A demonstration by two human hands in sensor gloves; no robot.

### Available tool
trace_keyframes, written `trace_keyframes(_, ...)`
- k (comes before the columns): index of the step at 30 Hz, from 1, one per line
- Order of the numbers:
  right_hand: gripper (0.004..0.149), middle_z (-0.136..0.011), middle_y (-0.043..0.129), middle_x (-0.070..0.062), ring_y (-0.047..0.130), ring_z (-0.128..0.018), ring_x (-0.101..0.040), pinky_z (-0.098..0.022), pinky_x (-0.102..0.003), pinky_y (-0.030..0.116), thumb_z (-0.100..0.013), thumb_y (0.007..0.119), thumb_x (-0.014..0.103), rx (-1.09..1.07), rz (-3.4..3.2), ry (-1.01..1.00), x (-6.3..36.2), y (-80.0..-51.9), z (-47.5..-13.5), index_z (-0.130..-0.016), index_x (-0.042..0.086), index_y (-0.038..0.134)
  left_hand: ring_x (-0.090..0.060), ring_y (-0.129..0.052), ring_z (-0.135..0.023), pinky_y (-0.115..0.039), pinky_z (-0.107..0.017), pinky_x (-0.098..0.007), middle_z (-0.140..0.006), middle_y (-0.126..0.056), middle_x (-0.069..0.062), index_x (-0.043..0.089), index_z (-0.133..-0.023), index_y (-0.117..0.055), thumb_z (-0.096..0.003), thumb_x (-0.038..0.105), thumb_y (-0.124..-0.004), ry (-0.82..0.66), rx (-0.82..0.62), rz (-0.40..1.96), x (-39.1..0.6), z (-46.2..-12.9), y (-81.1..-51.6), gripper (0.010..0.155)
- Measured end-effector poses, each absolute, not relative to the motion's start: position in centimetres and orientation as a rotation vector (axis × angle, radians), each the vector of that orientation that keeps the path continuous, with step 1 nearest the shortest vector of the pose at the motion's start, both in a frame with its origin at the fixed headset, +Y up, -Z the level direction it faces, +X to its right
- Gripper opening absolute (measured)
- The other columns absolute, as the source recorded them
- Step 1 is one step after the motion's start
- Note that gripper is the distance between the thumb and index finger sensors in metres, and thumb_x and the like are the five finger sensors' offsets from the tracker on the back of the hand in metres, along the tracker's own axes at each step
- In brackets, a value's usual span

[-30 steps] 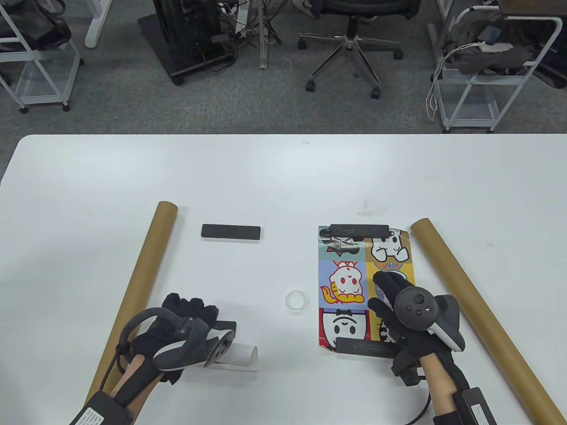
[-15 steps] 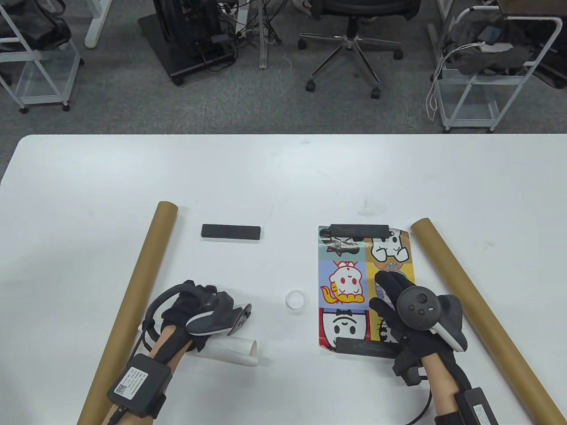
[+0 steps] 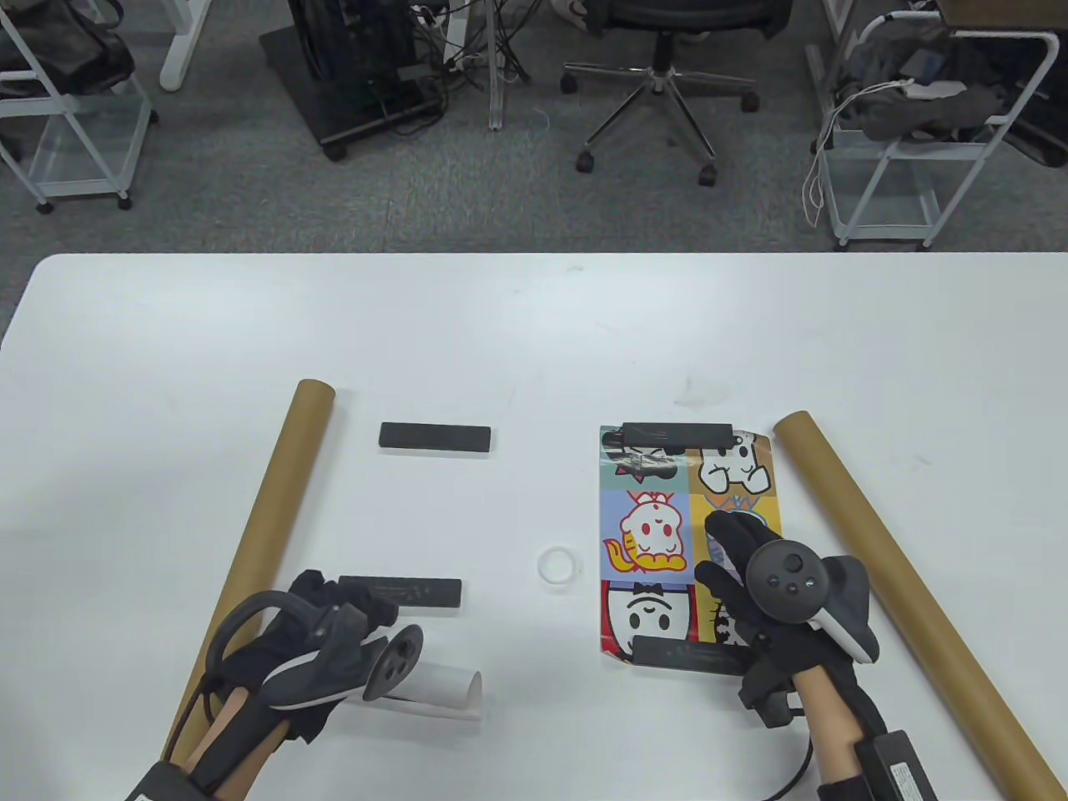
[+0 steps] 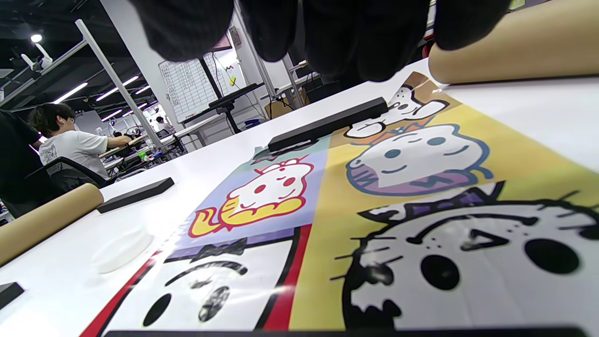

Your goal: Roll up posters and store in mailing tubes

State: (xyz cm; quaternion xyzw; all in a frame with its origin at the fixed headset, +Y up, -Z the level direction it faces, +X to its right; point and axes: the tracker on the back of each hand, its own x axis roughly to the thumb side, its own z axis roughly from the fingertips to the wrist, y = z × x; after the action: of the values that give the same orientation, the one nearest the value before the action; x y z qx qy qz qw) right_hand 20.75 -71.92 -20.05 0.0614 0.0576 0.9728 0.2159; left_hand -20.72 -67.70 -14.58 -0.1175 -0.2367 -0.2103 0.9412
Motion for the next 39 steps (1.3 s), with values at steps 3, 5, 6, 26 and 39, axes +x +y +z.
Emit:
trace_keyframes(3,0.066,-0.115,0.053,-0.031,0.059,-0.099,-0.06,-0.068,-0.077,0.049,-0.054,0.066,0.038,0.169,2.697,0.157,20.7,-71.9,-20.0,-0.11,0.007,0.048,-0.017,-0.1,-0.087,-0.073,-0.08,-0.049,-0.1,-0.089,0.009,0.039,-0.098,-0.073,-0.0423,0.056,-0.072,-0.5,-0.288,-0.433,-21.1,-13.6,-68.5,0.059)
trace_keyframes(5,0.066,-0.114,0.053,-0.031,0.059,-0.099,-0.06,-0.068,-0.077,0.049,-0.054,0.066,0.038,0.168,2.697,0.16,20.7,-72.0,-20.0,-0.109,0.007,0.048,-0.018,-0.097,-0.091,-0.072,-0.08,-0.049,-0.104,-0.085,0.007,0.039,-0.102,-0.069,-0.0408,0.057,-0.074,-0.492,-0.29,-0.476,-21.3,-13.2,-69.4,0.064)
trace_keyframes(6,0.066,-0.114,0.053,-0.031,0.059,-0.099,-0.06,-0.068,-0.077,0.049,-0.054,0.066,0.038,0.167,2.698,0.162,20.7,-72.0,-20.0,-0.11,0.006,0.048,-0.018,-0.096,-0.092,-0.072,-0.08,-0.049,-0.105,-0.084,0.007,0.039,-0.103,-0.067,-0.0398,0.057,-0.075,-0.497,-0.274,-0.499,-21.4,-13.2,-69.7,0.066)
trace_keyframes(26,0.065,-0.114,0.054,-0.03,0.059,-0.099,-0.06,-0.068,-0.077,0.049,-0.054,0.066,0.037,0.158,2.69,0.173,20.8,-72.0,-20.1,-0.109,0.007,0.049,-0.014,-0.101,-0.086,-0.074,-0.079,-0.047,-0.099,-0.088,0.01,0.043,-0.08,-0.076,-0.0407,0.049,-0.079,-0.466,-0.152,-0.608,-21.2,-14.6,-71.9,0.04)
trace_keyframes(39,0.065,-0.114,0.054,-0.03,0.06,-0.099,-0.06,-0.068,-0.077,0.049,-0.054,0.066,0.037,0.163,2.702,0.177,20.5,-72.0,-20.0,-0.109,0.007,0.05,-0.005,-0.106,-0.067,-0.078,-0.077,-0.044,-0.081,-0.098,0.018,0.047,-0.086,-0.072,-0.043,0.045,-0.076,-0.338,0.223,-0.462,-16.6,-19.0,-65.0,0.043)
